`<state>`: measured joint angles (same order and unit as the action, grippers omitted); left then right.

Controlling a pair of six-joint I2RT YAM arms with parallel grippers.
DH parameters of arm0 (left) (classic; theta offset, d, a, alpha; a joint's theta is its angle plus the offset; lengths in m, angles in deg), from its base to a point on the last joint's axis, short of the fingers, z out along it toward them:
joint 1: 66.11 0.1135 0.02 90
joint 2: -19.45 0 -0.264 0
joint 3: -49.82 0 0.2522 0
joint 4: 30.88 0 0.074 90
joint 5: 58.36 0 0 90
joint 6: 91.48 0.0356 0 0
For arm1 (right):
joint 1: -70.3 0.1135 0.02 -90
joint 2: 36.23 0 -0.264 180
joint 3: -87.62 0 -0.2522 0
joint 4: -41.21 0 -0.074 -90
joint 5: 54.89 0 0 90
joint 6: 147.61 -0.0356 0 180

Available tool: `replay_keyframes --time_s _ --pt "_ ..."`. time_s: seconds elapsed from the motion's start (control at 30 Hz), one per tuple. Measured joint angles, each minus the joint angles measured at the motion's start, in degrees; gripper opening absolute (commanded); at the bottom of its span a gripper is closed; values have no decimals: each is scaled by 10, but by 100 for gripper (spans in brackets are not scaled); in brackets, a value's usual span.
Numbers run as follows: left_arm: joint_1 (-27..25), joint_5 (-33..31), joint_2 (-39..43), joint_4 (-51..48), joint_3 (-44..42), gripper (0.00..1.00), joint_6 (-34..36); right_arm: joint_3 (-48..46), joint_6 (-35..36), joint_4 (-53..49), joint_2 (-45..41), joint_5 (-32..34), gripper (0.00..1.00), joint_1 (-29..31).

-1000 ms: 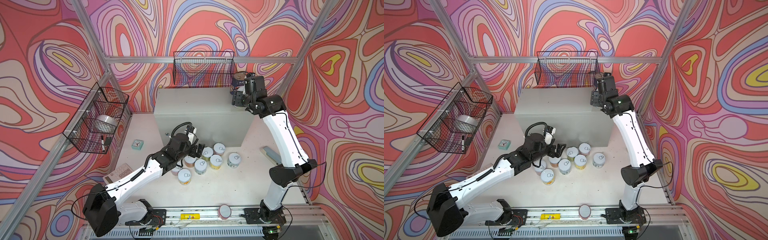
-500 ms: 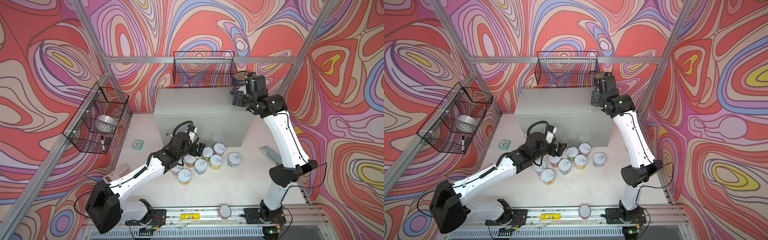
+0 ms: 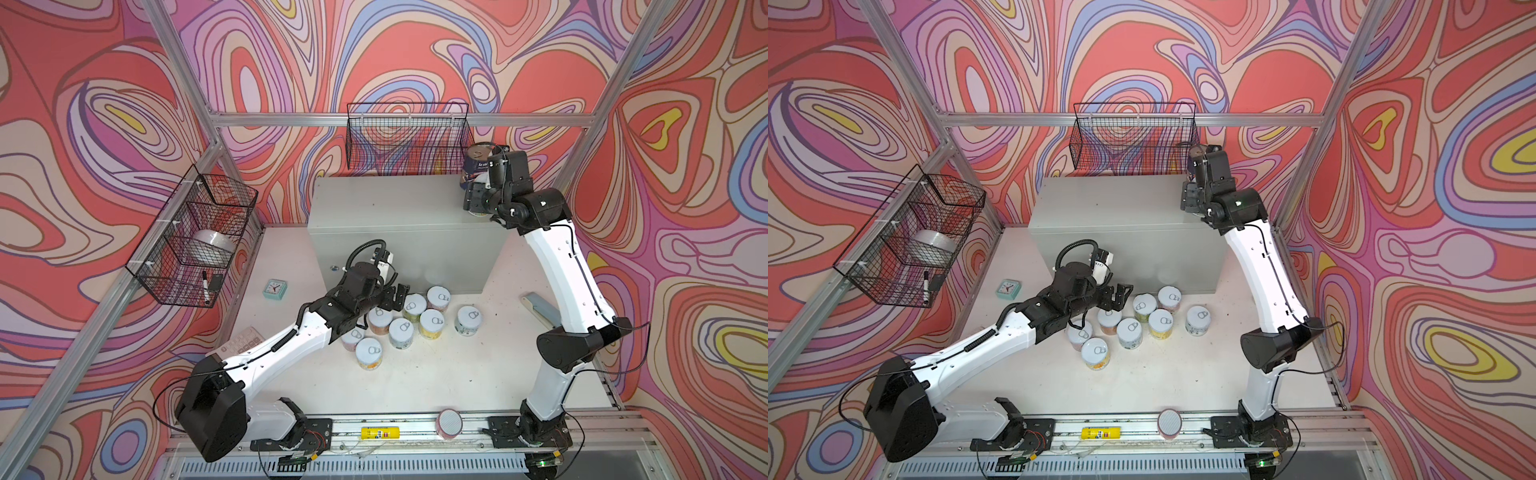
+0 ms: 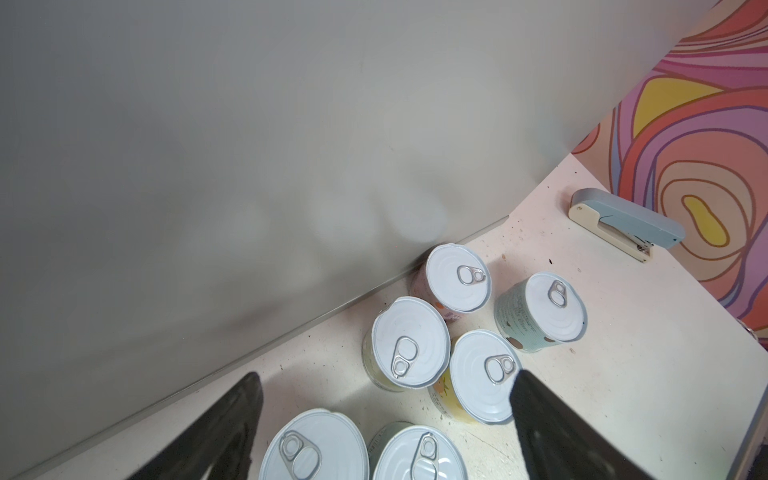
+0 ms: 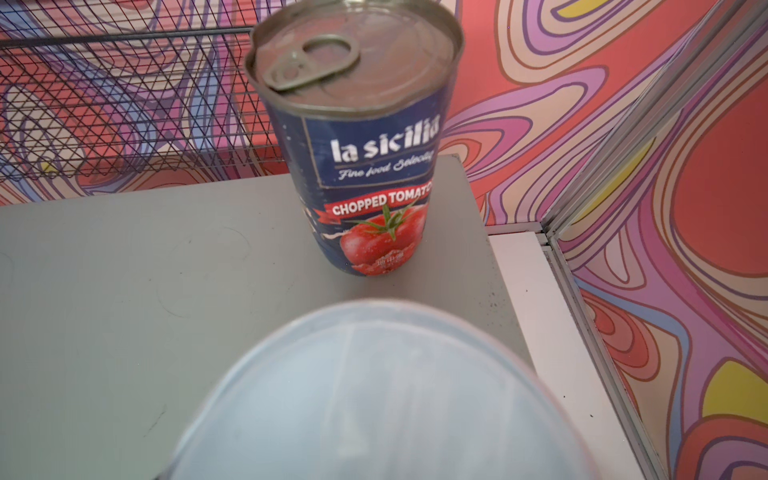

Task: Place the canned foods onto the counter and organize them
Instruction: 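Lower the can onto the cabinet top beside the tomato can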

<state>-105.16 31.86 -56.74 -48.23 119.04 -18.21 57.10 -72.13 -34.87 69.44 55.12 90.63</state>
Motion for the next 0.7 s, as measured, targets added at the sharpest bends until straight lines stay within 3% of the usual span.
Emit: replay_keyframes --time_s 0.7 --pt "8 5 -1 0 2 94 0 -9 18 55 -1 35 98 0"
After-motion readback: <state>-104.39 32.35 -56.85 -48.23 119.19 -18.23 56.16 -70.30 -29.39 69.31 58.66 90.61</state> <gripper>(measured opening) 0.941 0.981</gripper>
